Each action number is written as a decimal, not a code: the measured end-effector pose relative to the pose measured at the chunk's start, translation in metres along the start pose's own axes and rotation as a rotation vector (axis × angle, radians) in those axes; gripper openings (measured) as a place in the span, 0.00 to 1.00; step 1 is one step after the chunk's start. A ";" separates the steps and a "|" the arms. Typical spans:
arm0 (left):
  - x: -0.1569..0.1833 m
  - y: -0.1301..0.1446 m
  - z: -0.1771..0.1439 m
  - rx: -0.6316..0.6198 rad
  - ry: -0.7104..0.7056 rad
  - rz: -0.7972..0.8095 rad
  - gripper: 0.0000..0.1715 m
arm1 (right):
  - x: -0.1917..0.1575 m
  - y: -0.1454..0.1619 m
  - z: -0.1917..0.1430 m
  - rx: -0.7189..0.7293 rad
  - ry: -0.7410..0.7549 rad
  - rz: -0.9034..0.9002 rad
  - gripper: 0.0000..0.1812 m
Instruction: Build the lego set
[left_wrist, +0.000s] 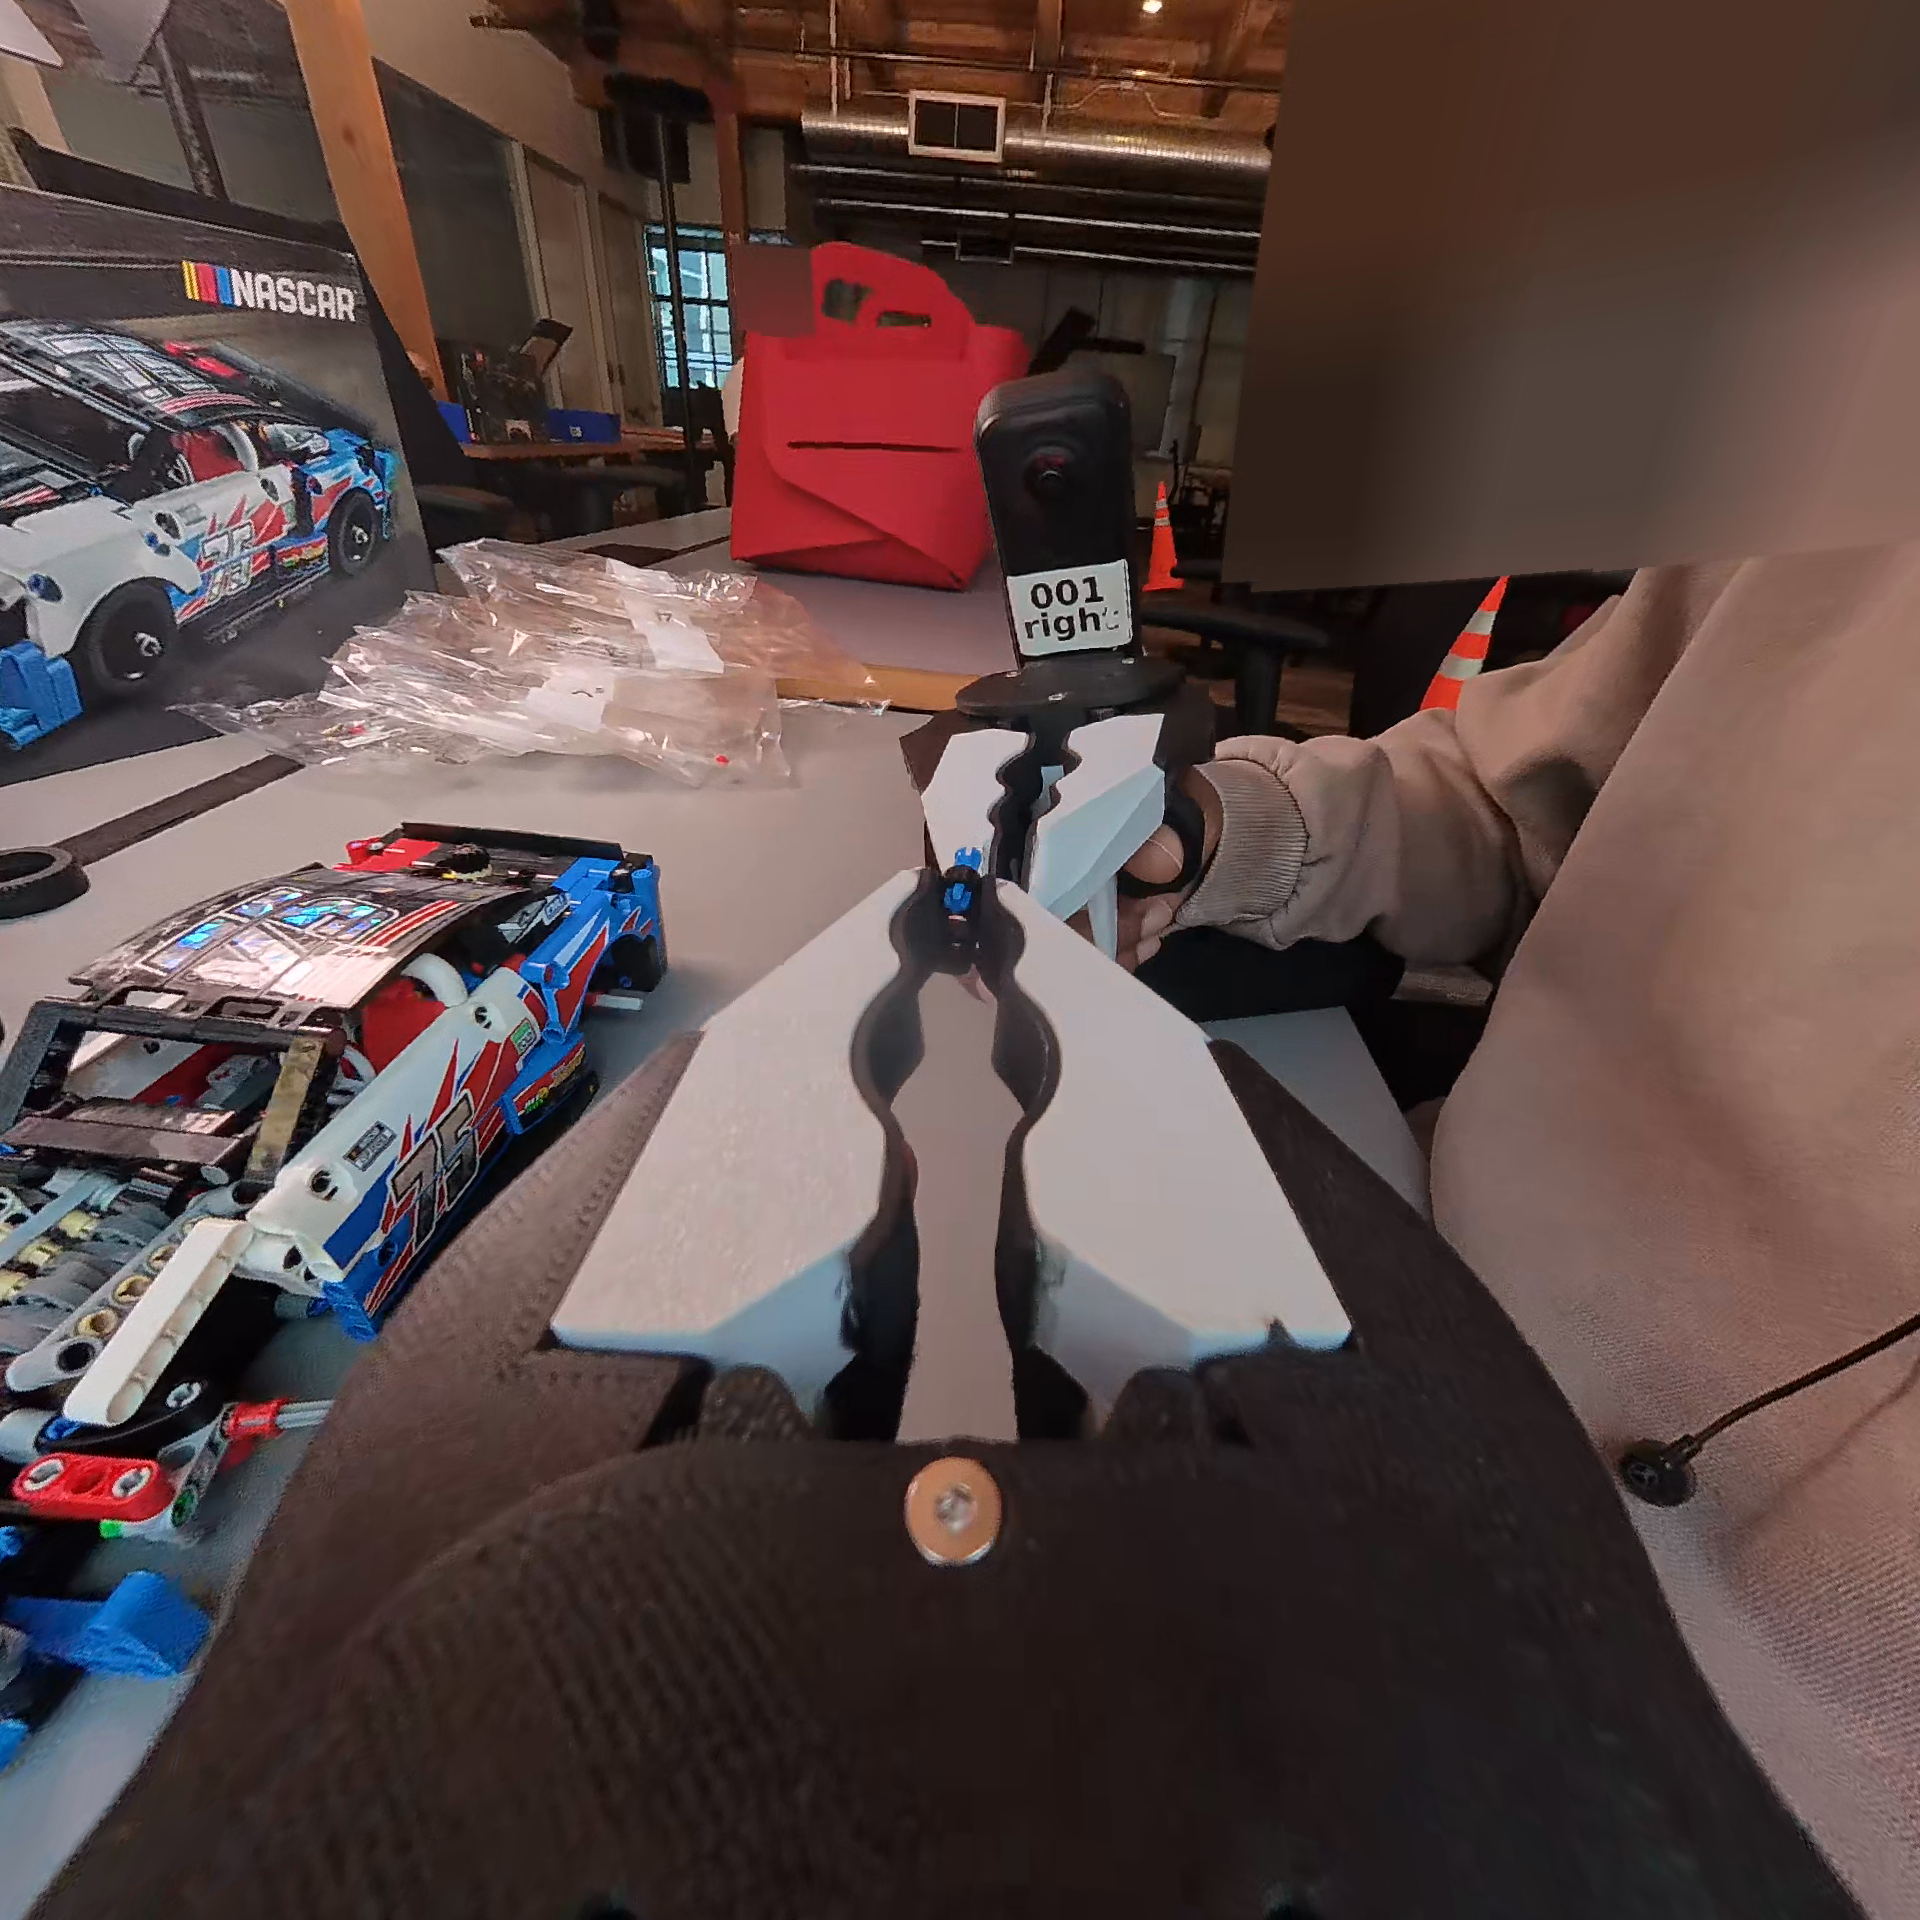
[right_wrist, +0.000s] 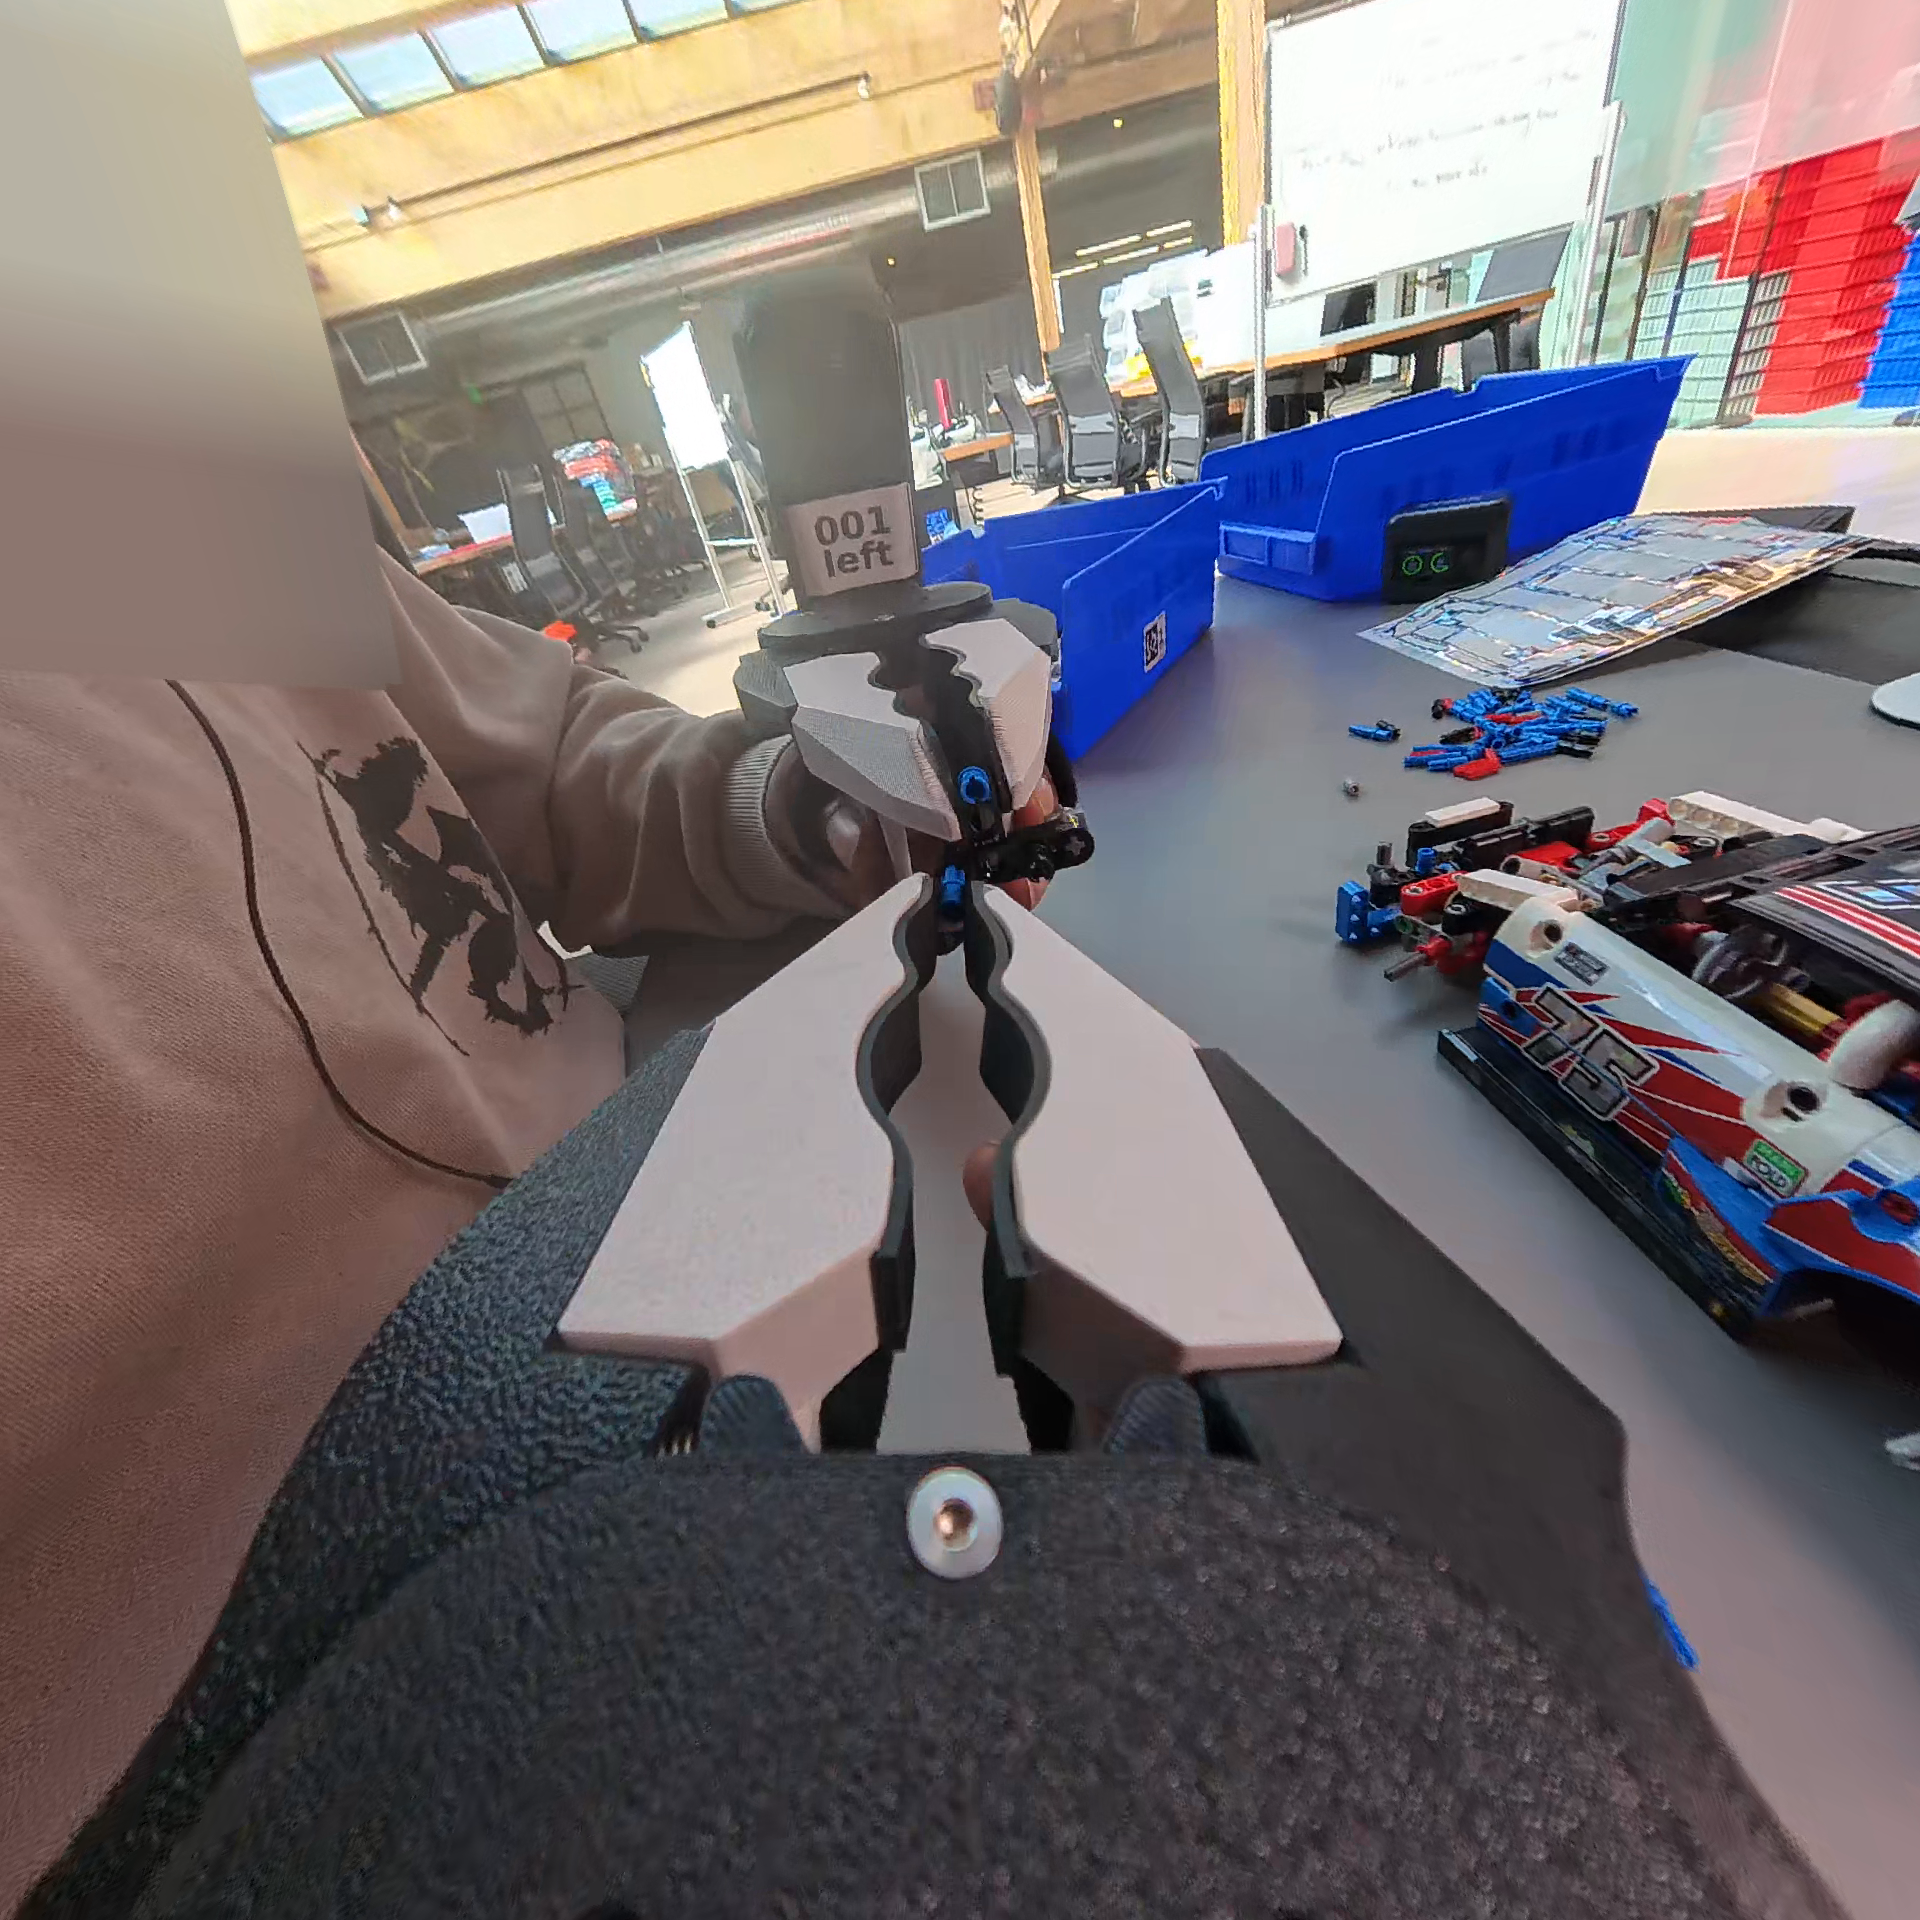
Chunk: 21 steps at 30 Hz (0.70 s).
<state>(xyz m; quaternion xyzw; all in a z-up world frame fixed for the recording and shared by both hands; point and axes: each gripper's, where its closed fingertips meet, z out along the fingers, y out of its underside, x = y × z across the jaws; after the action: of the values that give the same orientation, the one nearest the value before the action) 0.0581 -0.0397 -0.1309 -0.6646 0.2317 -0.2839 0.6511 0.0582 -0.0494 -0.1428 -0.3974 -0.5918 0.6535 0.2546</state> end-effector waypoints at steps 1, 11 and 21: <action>0.000 0.001 0.000 -0.003 0.005 0.001 0.03 | 0.000 0.000 0.000 -0.001 0.001 -0.004 0.01; -0.002 0.007 -0.005 -0.051 0.005 0.054 0.04 | 0.010 0.019 0.001 -0.105 0.053 -0.025 0.01; -0.018 0.098 -0.006 -0.551 -0.046 0.039 0.04 | 0.056 0.058 -0.011 -0.421 0.327 -0.168 0.01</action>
<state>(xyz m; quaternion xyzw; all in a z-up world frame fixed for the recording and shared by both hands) 0.0472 -0.0365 -0.2304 -0.8185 0.2978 -0.1824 0.4562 0.0440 -0.0075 -0.2110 -0.4911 -0.6965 0.4200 0.3121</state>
